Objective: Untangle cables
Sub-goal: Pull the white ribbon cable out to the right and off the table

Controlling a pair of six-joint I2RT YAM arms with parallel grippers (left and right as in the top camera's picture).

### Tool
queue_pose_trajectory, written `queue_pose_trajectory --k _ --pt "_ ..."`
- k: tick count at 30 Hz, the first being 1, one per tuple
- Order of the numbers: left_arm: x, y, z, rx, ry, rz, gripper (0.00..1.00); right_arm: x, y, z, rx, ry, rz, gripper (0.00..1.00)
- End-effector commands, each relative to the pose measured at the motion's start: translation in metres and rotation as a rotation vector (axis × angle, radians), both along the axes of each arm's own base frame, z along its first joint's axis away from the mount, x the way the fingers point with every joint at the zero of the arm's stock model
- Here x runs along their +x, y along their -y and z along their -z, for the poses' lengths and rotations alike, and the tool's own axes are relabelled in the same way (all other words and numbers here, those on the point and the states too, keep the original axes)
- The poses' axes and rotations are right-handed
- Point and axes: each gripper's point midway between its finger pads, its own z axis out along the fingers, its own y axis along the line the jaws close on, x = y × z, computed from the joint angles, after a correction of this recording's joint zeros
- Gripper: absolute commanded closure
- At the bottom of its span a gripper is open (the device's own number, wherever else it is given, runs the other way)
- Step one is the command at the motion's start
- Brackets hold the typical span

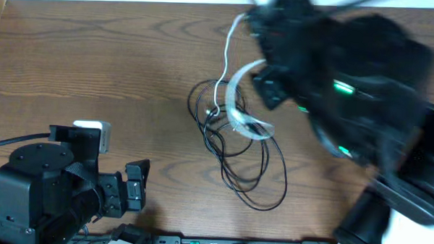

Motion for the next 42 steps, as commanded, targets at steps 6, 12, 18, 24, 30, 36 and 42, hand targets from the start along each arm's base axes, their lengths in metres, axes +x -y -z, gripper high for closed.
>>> queue_pose_trajectory --k 6,12,18,24,30,36,42 --pt "0.001 -0.002 0.000 0.015 0.001 0.002 0.02 0.014 0.090 -0.023 0.048 0.071 0.381 0.99" --pt "0.001 -0.002 0.000 0.015 0.002 0.002 0.02 0.020 0.067 0.029 0.013 -0.136 0.284 0.99" --pt "0.001 -0.002 0.000 0.016 0.002 0.002 0.02 0.022 0.026 0.102 -0.093 -0.409 0.178 0.99" --pt "0.001 -0.002 0.000 0.016 0.002 0.002 0.02 0.027 0.013 0.154 -0.146 -0.587 0.217 0.99" --pt "0.001 -0.002 0.000 0.031 0.006 0.019 0.02 0.055 0.078 0.150 -0.233 -0.478 0.506 0.99" --pt "0.002 -0.001 -0.001 0.029 0.011 0.018 0.02 0.057 0.201 0.095 -0.145 -0.279 0.952 0.99" --pt "0.004 -0.001 -0.003 0.025 0.024 0.018 0.02 0.017 0.306 0.048 0.193 -0.153 1.234 0.98"
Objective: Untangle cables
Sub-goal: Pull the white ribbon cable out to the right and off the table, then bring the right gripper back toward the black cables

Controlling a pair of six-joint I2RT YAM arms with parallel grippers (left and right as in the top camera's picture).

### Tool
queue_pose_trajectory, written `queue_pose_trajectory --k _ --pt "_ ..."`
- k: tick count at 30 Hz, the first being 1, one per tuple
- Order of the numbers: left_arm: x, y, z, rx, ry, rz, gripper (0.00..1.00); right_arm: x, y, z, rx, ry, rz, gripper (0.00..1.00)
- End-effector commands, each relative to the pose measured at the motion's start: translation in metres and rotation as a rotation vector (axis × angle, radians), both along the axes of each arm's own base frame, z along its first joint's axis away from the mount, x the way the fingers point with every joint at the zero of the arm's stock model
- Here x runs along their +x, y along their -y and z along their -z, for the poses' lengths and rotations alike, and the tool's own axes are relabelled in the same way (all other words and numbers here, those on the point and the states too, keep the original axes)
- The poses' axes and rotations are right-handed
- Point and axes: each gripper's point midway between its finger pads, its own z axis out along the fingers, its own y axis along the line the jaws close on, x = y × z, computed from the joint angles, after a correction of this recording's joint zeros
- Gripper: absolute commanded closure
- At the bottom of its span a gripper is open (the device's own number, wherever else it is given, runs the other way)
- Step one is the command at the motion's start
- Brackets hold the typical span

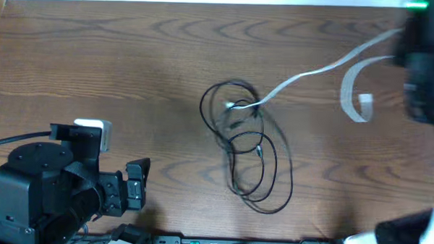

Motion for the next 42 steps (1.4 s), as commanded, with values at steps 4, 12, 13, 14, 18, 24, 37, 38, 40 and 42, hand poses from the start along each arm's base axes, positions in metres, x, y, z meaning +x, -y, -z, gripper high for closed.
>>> queue_pose_trajectory --k 4,12,13,14,18,24,37,38,40,42 --pt "0.002 -0.001 0.000 0.014 0.003 0.002 0.02 -0.035 0.046 -0.029 0.170 0.183 0.098 0.99" --pt "0.003 -0.001 0.000 0.015 0.000 0.002 0.02 0.002 -0.045 0.026 0.433 -0.080 -0.392 0.98" --pt "0.003 -0.001 0.000 0.015 0.000 0.002 0.02 0.005 -0.054 0.034 0.445 -0.120 -0.436 0.98" --pt "0.003 -0.001 0.000 0.015 -0.001 0.002 0.02 0.009 -0.059 0.041 0.439 -0.155 -0.460 0.99" --pt "0.003 -0.001 0.000 0.015 -0.001 0.002 0.02 0.029 -0.031 0.063 0.317 -0.236 -0.343 0.98" --pt "0.003 -0.001 0.000 0.015 -0.001 0.002 0.02 0.040 0.079 0.065 0.051 -0.197 0.238 0.98" --pt "0.000 -0.001 0.004 0.020 -0.018 0.002 0.02 0.053 0.178 0.041 0.180 0.130 0.518 0.98" --pt "0.000 -0.002 0.006 0.023 -0.026 0.002 0.02 0.055 0.187 0.042 0.168 0.124 0.515 0.98" --pt "-0.002 -0.002 0.009 0.028 -0.045 0.002 0.02 0.055 0.211 0.051 0.142 0.088 0.543 0.99" --pt "-0.004 -0.003 0.011 0.030 -0.053 0.003 0.02 0.052 0.233 0.066 0.142 0.046 0.589 0.98"
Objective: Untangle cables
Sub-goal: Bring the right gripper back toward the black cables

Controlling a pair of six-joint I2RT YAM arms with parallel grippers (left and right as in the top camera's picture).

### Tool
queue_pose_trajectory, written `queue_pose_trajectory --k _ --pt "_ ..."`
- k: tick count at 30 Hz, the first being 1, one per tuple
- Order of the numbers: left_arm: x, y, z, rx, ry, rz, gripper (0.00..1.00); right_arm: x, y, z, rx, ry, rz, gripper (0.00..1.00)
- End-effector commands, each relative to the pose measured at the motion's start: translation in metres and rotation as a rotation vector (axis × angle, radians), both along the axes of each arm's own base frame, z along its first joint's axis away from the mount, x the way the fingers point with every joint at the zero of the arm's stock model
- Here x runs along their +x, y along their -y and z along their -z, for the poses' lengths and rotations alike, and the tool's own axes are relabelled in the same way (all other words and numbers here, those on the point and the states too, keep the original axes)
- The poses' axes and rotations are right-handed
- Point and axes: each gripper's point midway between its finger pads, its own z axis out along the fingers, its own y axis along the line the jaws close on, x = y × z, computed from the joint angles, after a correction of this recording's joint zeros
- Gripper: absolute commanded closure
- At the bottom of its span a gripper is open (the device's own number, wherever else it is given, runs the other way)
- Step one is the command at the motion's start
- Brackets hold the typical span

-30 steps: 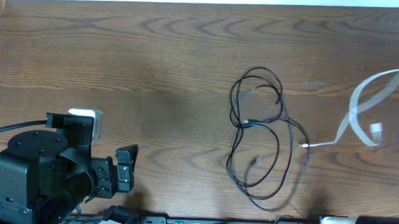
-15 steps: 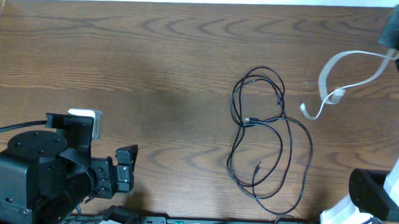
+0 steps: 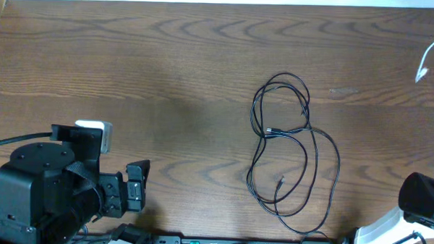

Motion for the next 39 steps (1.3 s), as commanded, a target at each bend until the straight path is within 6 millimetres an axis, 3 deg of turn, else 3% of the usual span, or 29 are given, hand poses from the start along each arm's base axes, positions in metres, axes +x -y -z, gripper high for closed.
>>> queue_pose_trajectory --k 1,6,11,17,18,19,21,22,23,26,29,32,33,34,36,39 --pt "-0.002 -0.002 0.007 0.023 -0.034 0.003 0.02 0.004 0.043 0.039 0.040 -0.113 0.039 0.98" --pt "-0.002 -0.002 0.007 0.023 -0.034 0.003 0.02 0.007 0.090 0.094 0.192 -0.151 0.028 0.98" --pt "-0.002 0.002 0.007 0.005 -0.038 0.018 0.02 0.015 0.130 0.152 0.396 -0.112 -0.128 0.98" --pt "0.000 0.004 0.009 0.003 -0.052 0.019 0.02 -0.008 0.164 0.220 0.647 -0.067 -0.131 0.99" --pt "0.002 0.005 0.010 0.001 -0.060 0.022 0.02 -0.017 0.167 0.241 0.713 -0.081 -0.113 0.98" --pt "0.003 0.007 0.010 -0.002 -0.067 0.026 0.02 -0.023 0.167 0.256 0.761 -0.099 -0.099 0.94" --pt "0.005 0.010 0.012 -0.009 -0.081 0.035 0.02 -0.032 0.164 0.277 0.832 -0.135 -0.076 0.48" --pt "0.006 0.011 0.013 -0.009 -0.088 0.037 0.02 -0.035 0.160 0.290 0.871 -0.159 -0.067 0.31" --pt "0.007 0.011 0.014 -0.007 -0.094 0.036 0.02 -0.036 0.157 0.298 0.899 -0.174 -0.069 0.22" --pt "0.011 0.012 0.016 -0.003 -0.108 0.036 0.02 -0.024 0.138 0.308 0.967 -0.182 -0.165 0.02" --pt "0.013 0.013 0.017 0.000 -0.117 0.036 0.02 0.014 0.100 0.292 1.002 -0.100 -0.446 0.02" --pt "0.013 0.013 0.017 0.003 -0.118 0.039 0.02 0.031 0.060 0.290 1.022 -0.160 -0.584 0.03" --pt "0.014 0.013 0.017 0.003 -0.117 0.039 0.02 0.036 0.043 0.291 1.034 -0.194 -0.624 0.04" --pt "0.015 0.013 0.016 0.012 -0.105 0.055 0.02 0.047 0.009 0.292 1.042 -0.267 -0.713 0.06" --pt "0.021 0.013 0.012 0.016 -0.073 0.051 0.02 0.061 -0.038 0.294 1.017 -0.376 -0.862 0.04" --pt "0.029 0.013 0.007 0.005 -0.045 0.027 0.02 0.083 -0.097 0.295 0.951 -0.468 -1.060 0.01"
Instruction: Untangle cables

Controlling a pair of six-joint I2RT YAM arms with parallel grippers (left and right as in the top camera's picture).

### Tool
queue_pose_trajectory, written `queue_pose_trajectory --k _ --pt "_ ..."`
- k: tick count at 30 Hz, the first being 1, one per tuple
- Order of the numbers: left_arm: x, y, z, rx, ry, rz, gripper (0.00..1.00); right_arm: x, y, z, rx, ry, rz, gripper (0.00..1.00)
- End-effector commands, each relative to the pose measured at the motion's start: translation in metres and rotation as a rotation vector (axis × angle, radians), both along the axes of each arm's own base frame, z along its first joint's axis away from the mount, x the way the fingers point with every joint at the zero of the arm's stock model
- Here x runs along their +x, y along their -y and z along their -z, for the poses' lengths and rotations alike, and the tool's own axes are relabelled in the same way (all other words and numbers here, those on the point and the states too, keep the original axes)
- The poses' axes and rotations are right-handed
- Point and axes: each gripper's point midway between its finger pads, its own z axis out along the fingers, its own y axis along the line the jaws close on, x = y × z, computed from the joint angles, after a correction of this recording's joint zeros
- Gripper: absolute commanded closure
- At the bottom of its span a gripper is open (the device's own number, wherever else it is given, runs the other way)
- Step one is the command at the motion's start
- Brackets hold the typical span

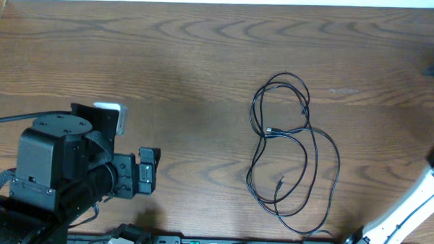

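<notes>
A thin black cable (292, 150) lies in loose overlapping loops right of the table's middle. Its two small plug ends sit inside the loops. My left gripper (148, 179) is at the lower left, well apart from the cable, open and holding nothing. Of my right arm only a white link (409, 216) shows at the lower right; its gripper is outside the frame. The white flat cable is out of view.
The wooden table (132, 61) fills the view. A small dark blurred shape pokes in at the right edge. A black rail with connectors runs along the front edge. The left arm's base takes up the lower left corner.
My left arm has shifted a little to the right and towards the table's middle. The white cable end seen at the right edge is gone. The black cable has not moved.
First my right gripper was over the tangle, the white flat cable laced through the black loops. Then it was at the right edge with the white cable stretched out from the tangle. Later the white cable hung free at the edge, and the black cable lay alone, shifted right.
</notes>
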Motion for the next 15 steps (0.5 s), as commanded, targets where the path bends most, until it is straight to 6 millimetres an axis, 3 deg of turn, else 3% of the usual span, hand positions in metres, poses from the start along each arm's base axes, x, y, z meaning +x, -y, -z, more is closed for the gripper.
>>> queue_pose_trajectory --k 1,6,7,10,15 --pt "0.007 -0.005 0.000 0.021 0.010 -0.034 0.02 0.031 -0.090 -0.012 -0.040 0.116 -0.370 0.01" --pt "0.011 -0.008 0.006 0.045 -0.019 -0.057 0.02 0.042 -0.194 -0.003 -0.136 0.110 -0.715 0.01" --pt "0.011 -0.008 0.006 0.045 -0.020 -0.057 0.02 0.042 -0.201 -0.003 -0.142 0.112 -0.740 0.01" --pt "0.013 -0.008 0.007 0.047 -0.024 -0.056 0.02 0.035 -0.274 0.004 -0.234 0.101 -0.981 0.01" --pt "0.012 -0.008 0.007 0.074 -0.017 -0.020 0.02 0.010 -0.333 0.023 -0.344 0.034 -1.230 0.01"
